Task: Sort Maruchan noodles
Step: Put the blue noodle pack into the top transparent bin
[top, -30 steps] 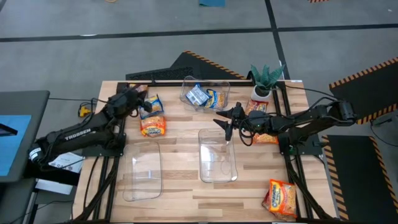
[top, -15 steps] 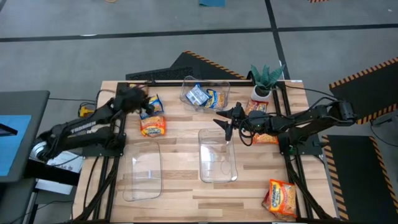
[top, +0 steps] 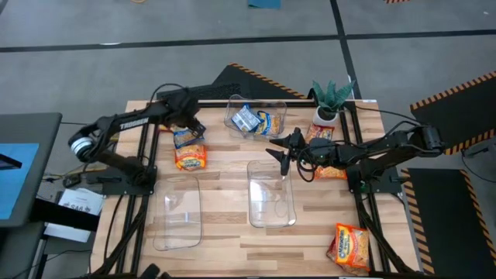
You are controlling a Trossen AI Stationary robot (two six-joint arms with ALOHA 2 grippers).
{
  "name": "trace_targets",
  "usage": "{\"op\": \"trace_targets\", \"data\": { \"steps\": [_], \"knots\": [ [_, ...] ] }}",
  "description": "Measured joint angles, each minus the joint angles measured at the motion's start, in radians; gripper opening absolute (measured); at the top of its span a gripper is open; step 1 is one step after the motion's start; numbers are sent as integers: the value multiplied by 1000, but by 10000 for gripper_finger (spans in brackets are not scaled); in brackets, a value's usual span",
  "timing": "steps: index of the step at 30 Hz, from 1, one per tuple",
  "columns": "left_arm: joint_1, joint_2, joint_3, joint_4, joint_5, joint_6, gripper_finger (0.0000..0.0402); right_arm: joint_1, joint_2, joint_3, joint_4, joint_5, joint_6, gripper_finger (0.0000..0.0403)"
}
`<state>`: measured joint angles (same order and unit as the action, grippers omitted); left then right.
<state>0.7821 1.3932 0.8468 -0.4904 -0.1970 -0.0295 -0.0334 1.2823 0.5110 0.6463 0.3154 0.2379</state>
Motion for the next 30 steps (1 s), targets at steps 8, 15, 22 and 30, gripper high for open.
{"op": "trace_targets", "data": {
  "steps": [8, 15, 22, 30],
  "knots": [
    [66, 87, 56, -14, 36, 70, 178, 0, 0, 0, 0, 0, 0, 216],
    [144, 148, 56, -16, 161, 58, 178, 0, 0, 0, 0, 0, 0, 216],
    [160, 238, 59, -1, 148, 44, 178, 0, 0, 0, 0, 0, 0, 216],
    [156, 287, 57, 26, 104, 40, 161, 0, 0, 0, 0, 0, -1, 216]
  ]
}}
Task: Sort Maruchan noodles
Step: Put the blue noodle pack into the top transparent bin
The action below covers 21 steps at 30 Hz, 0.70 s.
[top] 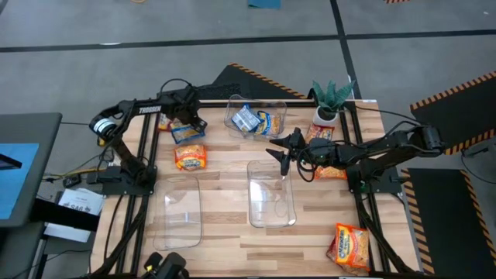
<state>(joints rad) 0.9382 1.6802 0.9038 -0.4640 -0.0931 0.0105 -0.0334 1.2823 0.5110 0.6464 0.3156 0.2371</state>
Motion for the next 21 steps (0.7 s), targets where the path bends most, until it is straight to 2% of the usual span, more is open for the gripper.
{"op": "trace_targets", "data": {
  "steps": [2, 5, 7, 12, 21],
  "knots": [
    [-3, 0, -1, 5, -24, 0, 127, 0, 0, 0, 0, 0, 0, 216],
    [-3, -13, -1, 16, -49, 12, 42, 0, 0, 0, -1, 0, 0, 216],
    [-3, -34, -2, 22, -55, 17, 14, 0, 0, 0, -3, 0, 0, 216],
    [-13, -153, -4, 25, -53, 27, 1, 0, 0, 0, -4, 0, 0, 216],
    [-95, -486, -4, 60, -52, 23, 0, 0, 0, 0, -3, 0, 0, 216]
  ]
}}
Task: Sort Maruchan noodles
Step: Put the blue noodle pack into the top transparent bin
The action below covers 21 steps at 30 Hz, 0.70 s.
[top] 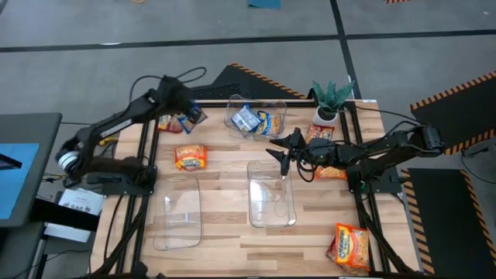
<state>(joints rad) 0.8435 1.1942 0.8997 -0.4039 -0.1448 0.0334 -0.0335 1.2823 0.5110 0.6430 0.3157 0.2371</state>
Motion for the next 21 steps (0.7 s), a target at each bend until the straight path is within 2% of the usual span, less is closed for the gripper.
{"op": "trace_targets", "data": {
  "steps": [5, 9, 14, 18, 21],
  "knots": [
    [-94, -114, 1, 140, 2, 1, 0, 0, 0, 0, 0, 0, 0, 216],
    [-175, -108, 2, 308, 29, 14, 0, 0, 0, 0, 0, 0, 0, 216],
    [-234, -6, 2, 559, 114, -3, 0, 0, 0, 0, 0, 0, 0, 216],
    [-260, 123, 2, 727, 195, -35, 0, 0, 0, 0, 0, 0, 0, 216],
    [-277, 232, 2, 833, 215, -25, 0, 0, 0, 0, 0, 0, 0, 216]
  ]
}}
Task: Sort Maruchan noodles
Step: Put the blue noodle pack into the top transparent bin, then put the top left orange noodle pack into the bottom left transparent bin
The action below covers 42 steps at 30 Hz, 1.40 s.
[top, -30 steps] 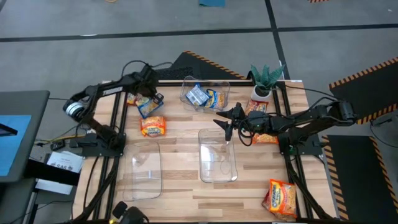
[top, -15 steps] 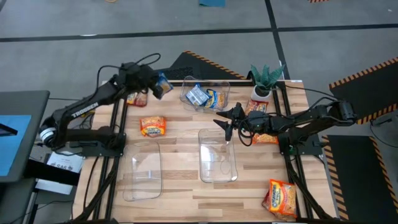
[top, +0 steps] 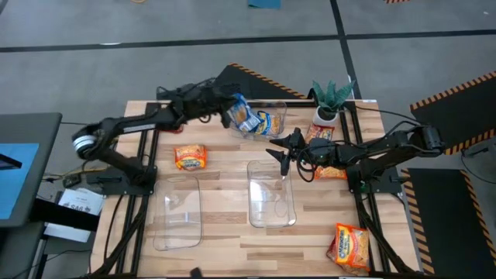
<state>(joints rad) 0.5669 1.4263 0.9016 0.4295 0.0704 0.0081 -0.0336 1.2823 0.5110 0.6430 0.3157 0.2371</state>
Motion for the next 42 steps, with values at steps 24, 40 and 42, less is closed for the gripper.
{"op": "trace_targets", "data": {
  "steps": [24, 40, 42],
  "knots": [
    [-14, 194, 0, 200, 80, -102, 51, -2, 0, 0, 0, 0, 0, 216],
    [20, -76, 0, 69, 145, -102, 230, -2, 0, 0, 0, 1, 0, 216],
    [26, -173, 1, -37, 148, -77, 230, -2, 0, 0, 1, 1, 0, 216]
  ]
}}
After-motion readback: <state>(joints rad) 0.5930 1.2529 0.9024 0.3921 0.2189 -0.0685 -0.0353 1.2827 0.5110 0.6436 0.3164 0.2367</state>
